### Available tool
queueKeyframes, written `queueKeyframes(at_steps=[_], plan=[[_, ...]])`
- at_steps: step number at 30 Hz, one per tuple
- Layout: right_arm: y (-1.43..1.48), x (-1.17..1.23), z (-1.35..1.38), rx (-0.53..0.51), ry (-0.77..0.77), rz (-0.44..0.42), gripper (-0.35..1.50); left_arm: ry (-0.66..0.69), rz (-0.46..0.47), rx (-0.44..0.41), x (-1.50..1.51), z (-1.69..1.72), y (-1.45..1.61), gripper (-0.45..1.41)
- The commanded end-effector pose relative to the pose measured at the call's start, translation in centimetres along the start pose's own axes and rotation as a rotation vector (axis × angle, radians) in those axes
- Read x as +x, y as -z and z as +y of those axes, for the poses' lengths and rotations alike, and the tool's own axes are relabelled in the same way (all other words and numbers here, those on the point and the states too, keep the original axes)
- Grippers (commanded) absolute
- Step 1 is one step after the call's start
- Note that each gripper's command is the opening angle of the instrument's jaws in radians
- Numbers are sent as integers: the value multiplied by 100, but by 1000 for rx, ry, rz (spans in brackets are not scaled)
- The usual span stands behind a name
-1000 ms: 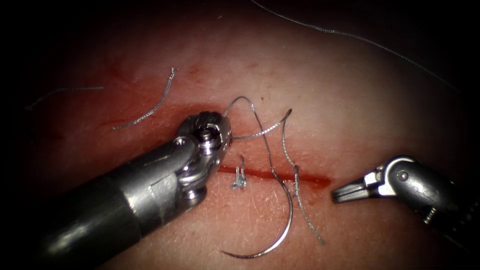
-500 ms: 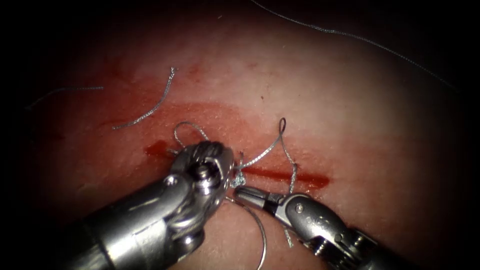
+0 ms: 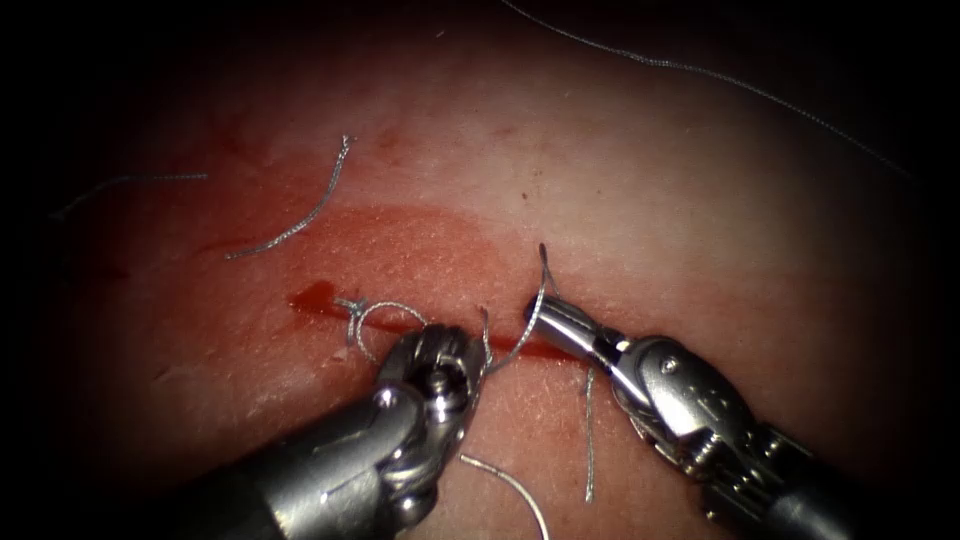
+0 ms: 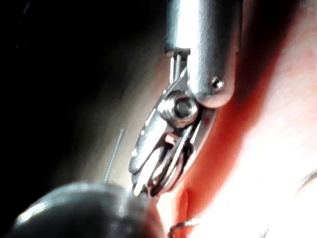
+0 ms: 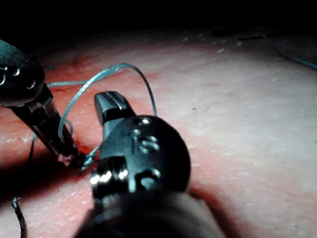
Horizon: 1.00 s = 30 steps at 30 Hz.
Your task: Wound Closure
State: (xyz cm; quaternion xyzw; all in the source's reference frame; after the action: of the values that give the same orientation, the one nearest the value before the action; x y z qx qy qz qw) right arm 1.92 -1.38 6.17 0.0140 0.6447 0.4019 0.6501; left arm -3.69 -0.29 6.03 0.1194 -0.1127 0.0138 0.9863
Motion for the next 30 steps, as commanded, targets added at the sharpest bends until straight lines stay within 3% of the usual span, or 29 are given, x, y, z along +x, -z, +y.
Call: queueKeyframes(at_steps=[1,4,8,15,16,19,26,30], plan=[[-15,9,-1,36,4,6,-35,3,-2,-5,-7,9,7,-45],[-27,22,-9,115,-18,33,-35,6,8,2,-9,4,-3,-45],[-37,29,-3,123,6,56,-35,7,16,15,-10,1,-12,-45],[-59,27,40,253,6,62,-35,10,-15,32,-15,12,-23,-45],[-67,28,52,336,-2,73,-35,10,-19,32,-13,18,-28,-45],[-70,28,59,416,-16,91,-35,6,-29,35,-10,28,-33,-45],[-60,17,64,603,-47,129,-35,-23,-89,69,15,61,-49,-45],[-55,1,59,681,-63,174,-35,25,-217,117,30,73,-63,-45]])
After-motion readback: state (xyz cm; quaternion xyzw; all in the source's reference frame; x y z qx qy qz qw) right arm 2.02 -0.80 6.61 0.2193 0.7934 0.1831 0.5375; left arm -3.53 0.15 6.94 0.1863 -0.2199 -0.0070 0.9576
